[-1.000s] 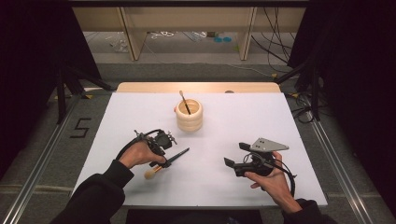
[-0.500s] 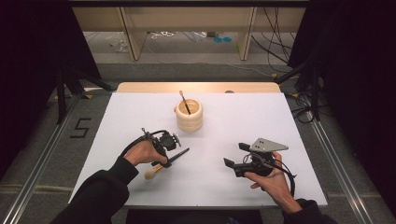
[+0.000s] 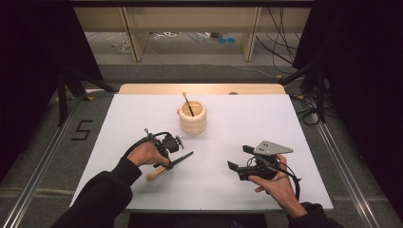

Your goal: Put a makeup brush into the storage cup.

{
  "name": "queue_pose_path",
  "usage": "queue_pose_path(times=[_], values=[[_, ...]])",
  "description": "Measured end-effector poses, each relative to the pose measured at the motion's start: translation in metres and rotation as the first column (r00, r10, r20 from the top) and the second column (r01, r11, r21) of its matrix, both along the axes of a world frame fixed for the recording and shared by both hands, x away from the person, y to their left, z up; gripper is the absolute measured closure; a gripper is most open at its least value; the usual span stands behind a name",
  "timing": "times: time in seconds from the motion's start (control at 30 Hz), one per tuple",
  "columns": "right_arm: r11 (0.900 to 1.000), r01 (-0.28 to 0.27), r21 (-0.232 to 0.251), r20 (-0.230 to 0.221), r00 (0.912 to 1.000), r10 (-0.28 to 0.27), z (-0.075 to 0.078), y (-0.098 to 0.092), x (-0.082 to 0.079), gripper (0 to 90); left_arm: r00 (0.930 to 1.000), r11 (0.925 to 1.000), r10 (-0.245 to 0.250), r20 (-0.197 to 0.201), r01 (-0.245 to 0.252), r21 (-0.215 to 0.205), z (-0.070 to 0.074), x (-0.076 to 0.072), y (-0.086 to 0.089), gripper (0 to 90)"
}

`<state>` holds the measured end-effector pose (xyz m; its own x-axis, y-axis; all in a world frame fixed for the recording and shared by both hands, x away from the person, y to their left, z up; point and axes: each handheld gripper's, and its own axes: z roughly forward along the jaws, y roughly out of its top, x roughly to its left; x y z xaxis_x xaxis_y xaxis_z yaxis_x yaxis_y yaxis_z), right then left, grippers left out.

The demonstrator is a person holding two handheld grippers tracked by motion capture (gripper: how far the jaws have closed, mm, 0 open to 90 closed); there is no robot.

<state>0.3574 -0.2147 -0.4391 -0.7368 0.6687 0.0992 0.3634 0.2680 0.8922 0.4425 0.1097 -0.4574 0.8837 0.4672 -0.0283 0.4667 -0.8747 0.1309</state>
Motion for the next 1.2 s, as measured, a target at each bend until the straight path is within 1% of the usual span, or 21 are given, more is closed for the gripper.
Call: queue_pose_path(times=[0.1,0.13,0.2,0.27,0.3,0.37,0.4,0.47,0.5,0.53,0.57,0.63,0.73,0.77,0.83,0.93,1.0,1.07,1.13,1.17,1.2], values=[[1.000,-0.001,-0.001,-0.001,1.0000,0.001,0.000,0.000,0.000,16.4,1.0000,1.0000,0.001,-0.010,-0.001,-0.002,0.000,0.002,0.001,77.3],[1.000,0.001,-0.003,0.007,1.0000,-0.001,0.000,0.000,0.000,16.4,1.0000,1.0000,0.003,-0.003,-0.003,-0.008,-0.001,0.002,0.000,77.3],[1.000,0.005,-0.016,0.007,1.0000,-0.005,0.000,0.000,0.000,16.4,1.0000,1.0000,0.001,-0.007,-0.001,0.000,-0.001,0.002,-0.001,77.4],[1.000,0.005,-0.016,0.006,1.0000,-0.005,0.000,0.000,0.000,16.5,0.9999,0.9998,-0.006,-0.009,0.006,0.021,-0.001,0.002,-0.004,77.3],[1.000,0.005,-0.014,-0.011,0.9999,-0.005,0.000,0.000,-0.001,16.5,0.9998,0.9993,-0.010,-0.016,0.010,0.036,0.000,0.002,-0.005,77.3],[1.000,0.003,-0.016,0.004,1.0000,-0.003,0.000,0.000,0.000,16.5,0.9996,0.9981,-0.024,-0.015,0.024,0.056,0.000,0.003,-0.008,77.5],[1.000,0.005,-0.011,-0.006,1.0000,-0.005,0.001,0.000,-0.001,16.5,0.9996,0.9978,-0.022,-0.015,0.023,0.061,0.000,0.002,-0.008,77.6],[1.000,0.004,-0.014,0.001,1.0000,-0.004,0.000,0.000,-0.001,16.5,0.9996,0.9976,-0.023,-0.018,0.024,0.065,0.000,0.002,-0.009,77.7],[1.000,-0.003,-0.001,0.013,0.9999,0.003,-0.001,0.000,0.001,16.5,0.9995,0.9976,-0.029,-0.016,0.030,0.063,0.000,0.002,-0.009,77.9],[1.000,-0.003,-0.001,0.013,0.9999,0.003,-0.001,0.000,0.001,16.5,0.9995,0.9976,-0.029,-0.016,0.030,0.063,0.000,0.002,-0.009,78.0],[1.000,-0.004,-0.001,-0.003,1.0000,0.004,0.000,0.000,0.000,16.5,0.9992,0.9975,-0.039,-0.003,0.039,0.059,-0.001,0.001,-0.009,78.0],[1.000,-0.003,-0.001,0.013,0.9999,0.003,-0.001,0.000,0.001,16.5,0.9990,0.9972,-0.044,-0.006,0.044,0.060,0.000,0.001,-0.009,78.1],[1.000,0.003,-0.011,-0.005,1.0000,-0.003,0.000,0.000,-0.001,16.6,0.9986,0.9974,-0.052,-0.013,0.053,0.049,0.000,0.002,-0.007,78.2],[1.000,0.003,-0.011,-0.005,1.0000,-0.003,0.000,0.000,-0.001,16.6,0.9983,0.9978,-0.051,-0.027,0.052,0.041,0.001,0.002,-0.007,78.2],[1.000,0.002,-0.015,-0.007,1.0000,-0.002,0.001,0.000,-0.001,16.6,0.9988,0.9990,-0.043,-0.024,0.043,0.010,0.003,0.003,-0.003,78.2],[1.000,0.002,-0.025,-0.011,0.9999,-0.003,0.001,0.000,-0.001,16.6,0.9987,0.9992,-0.039,-0.032,0.039,0.006,0.006,0.004,-0.001,78.3],[1.000,0.001,-0.016,-0.006,1.0000,-0.001,0.001,0.001,-0.001,16.6,0.9992,0.9996,-0.028,-0.028,0.028,-0.002,0.008,0.005,0.002,78.3],[0.999,0.001,-0.033,0.007,1.0000,-0.001,0.001,0.000,-0.001,16.6,0.9993,0.9996,-0.026,-0.027,0.025,-0.013,0.011,0.006,0.006,78.3],[0.999,-0.011,-0.032,0.012,0.9999,0.011,0.002,0.001,-0.002,16.6,0.9994,0.9994,-0.019,-0.029,0.018,-0.030,0.013,0.005,0.008,78.3],[0.999,-0.009,-0.041,0.032,0.9994,0.010,0.002,0.002,-0.001,16.5,0.9994,0.9994,-0.019,-0.029,0.018,-0.030,0.013,0.005,0.008,78.3],[0.999,-0.006,-0.037,0.030,0.9995,0.008,0.003,0.003,-0.003,16.5,0.9991,0.9990,-0.023,-0.036,0.022,-0.039,0.015,0.004,0.009,78.2]])
